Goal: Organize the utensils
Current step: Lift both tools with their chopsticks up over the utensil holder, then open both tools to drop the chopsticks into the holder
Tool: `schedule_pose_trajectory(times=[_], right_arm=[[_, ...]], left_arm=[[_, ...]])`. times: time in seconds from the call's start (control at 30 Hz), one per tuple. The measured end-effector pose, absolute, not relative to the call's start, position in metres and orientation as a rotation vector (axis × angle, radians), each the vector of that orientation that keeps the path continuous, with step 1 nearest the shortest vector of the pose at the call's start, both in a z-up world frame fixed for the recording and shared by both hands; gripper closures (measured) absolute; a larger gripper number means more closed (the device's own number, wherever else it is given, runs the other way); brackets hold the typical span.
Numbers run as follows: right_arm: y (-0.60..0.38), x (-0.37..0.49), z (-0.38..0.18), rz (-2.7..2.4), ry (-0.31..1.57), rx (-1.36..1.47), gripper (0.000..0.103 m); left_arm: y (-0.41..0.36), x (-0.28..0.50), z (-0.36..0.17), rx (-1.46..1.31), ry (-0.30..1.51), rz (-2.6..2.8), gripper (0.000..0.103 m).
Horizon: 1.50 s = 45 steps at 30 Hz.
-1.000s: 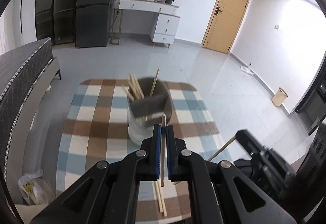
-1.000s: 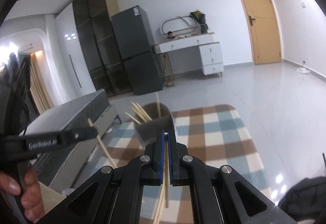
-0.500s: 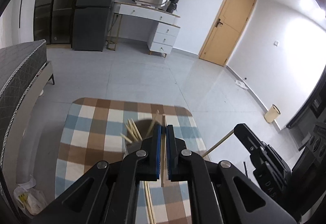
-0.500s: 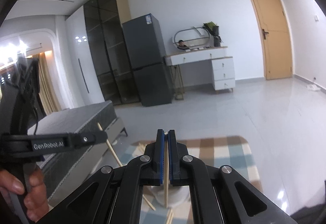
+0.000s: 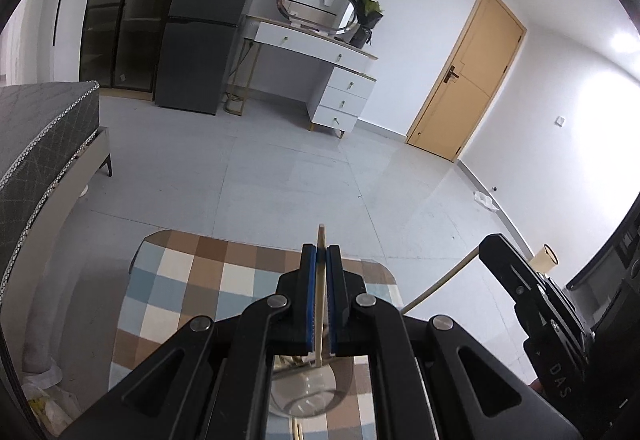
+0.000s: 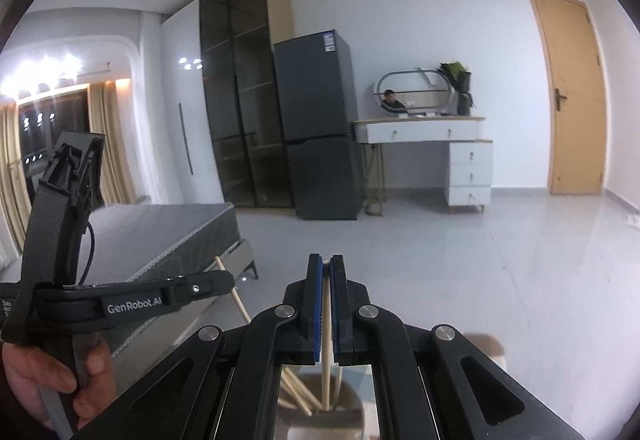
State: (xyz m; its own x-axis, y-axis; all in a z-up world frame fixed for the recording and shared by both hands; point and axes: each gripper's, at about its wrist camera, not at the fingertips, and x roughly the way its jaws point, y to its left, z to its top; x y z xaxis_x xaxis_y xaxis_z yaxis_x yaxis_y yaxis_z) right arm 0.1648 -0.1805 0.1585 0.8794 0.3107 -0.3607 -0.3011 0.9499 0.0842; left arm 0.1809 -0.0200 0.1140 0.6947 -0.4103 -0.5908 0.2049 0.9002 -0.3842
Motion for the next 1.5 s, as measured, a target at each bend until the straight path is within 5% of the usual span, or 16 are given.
schedule_pose_trajectory(times=[0.93,1.07,1.13,1.17,1.3,1.43,1.5], right_arm=[[-0.168,0.188,0.068,0.364,0.597,-0.039,0.099],[-0.179,0.179,0.058,0.368,0.645,0.012,0.092],[-0.187,0.171,0.061,0.35,0.64,0.042,0.076],[-0.192,0.165,0.063,0.344,0.631,0.058,0.072],[-0.206,0.139,0.073,0.315,0.596,0.118,0.054],[-0.214,0.115,0.086,0.288,0.559,0.183,0.05],[-0.216,0.1,0.095,0.28,0.534,0.206,0.039]], left_arm=[[-0.025,0.179,0.052,-0.312,0.937,-0.467,0.103],[-0.028,0.175,0.053,-0.271,1.008,-0.46,0.102],[-0.025,0.167,0.061,-0.268,0.992,-0.455,0.102],[-0.024,0.163,0.065,-0.259,0.983,-0.438,0.1],[-0.017,0.144,0.082,-0.245,0.948,-0.394,0.064],[-0.009,0.121,0.103,-0.241,0.891,-0.349,0.052],[-0.008,0.108,0.113,-0.225,0.854,-0.331,0.045]])
